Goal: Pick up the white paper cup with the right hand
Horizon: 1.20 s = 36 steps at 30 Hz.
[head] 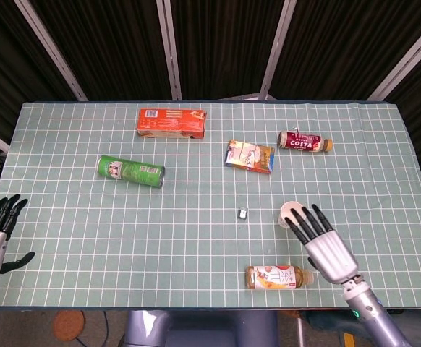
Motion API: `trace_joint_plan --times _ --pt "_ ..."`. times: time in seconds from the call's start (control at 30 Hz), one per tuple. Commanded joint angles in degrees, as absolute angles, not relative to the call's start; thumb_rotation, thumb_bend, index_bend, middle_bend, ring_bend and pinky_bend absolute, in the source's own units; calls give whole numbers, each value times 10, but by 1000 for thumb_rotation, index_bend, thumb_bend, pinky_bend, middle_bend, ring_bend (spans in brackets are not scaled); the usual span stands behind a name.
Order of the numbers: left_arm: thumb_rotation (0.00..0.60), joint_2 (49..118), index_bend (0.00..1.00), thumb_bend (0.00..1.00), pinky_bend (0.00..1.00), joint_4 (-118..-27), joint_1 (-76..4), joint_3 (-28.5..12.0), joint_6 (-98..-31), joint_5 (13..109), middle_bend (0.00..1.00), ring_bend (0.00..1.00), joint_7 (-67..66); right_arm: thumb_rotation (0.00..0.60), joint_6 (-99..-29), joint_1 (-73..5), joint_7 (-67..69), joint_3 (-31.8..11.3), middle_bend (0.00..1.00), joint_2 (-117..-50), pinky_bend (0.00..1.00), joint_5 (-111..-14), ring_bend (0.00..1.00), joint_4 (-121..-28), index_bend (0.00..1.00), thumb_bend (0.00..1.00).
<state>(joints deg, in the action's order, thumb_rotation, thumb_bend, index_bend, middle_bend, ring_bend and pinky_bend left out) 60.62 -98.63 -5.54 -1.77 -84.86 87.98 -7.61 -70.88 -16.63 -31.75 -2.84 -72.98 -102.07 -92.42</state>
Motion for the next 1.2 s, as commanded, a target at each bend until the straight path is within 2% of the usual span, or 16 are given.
trace_joint_plan --times 0.03,0.27,0.47,0.6,1.13,1.2 --pt "600 611 0 0 0 -983 -59 -22 -843 872 0 0 -82 600 -616 -229 -397 -46 0 -771 0 -1021 0 -903 0 0" --pt "600 618 0 0 0 -975 -66 -26 -828 853 0 0 -89 600 -539 -267 -503 -56 0 -810 0 -989 0 -882 0 0" --pt "600 620 0 0 0 -976 -67 -26 -826 851 0 0 -92 600 -524 -279 -595 -63 0 -839 0 -978 0 -843 0 0" --pt "600 619 0 0 0 -977 -67 -25 -825 851 0 0 -91 600 -512 -273 -668 -76 0 -851 0 -927 0 -824 0 0" --pt "600 610 0 0 0 -985 -70 -23 -818 847 0 0 -83 600 -537 -260 -858 -78 0 -873 0 -798 0 -808 0 0" --pt "600 610 0 0 0 -985 -71 -24 -817 846 0 0 -82 600 -541 -262 -870 -75 33 -876 0 -793 0 -802 11 14"
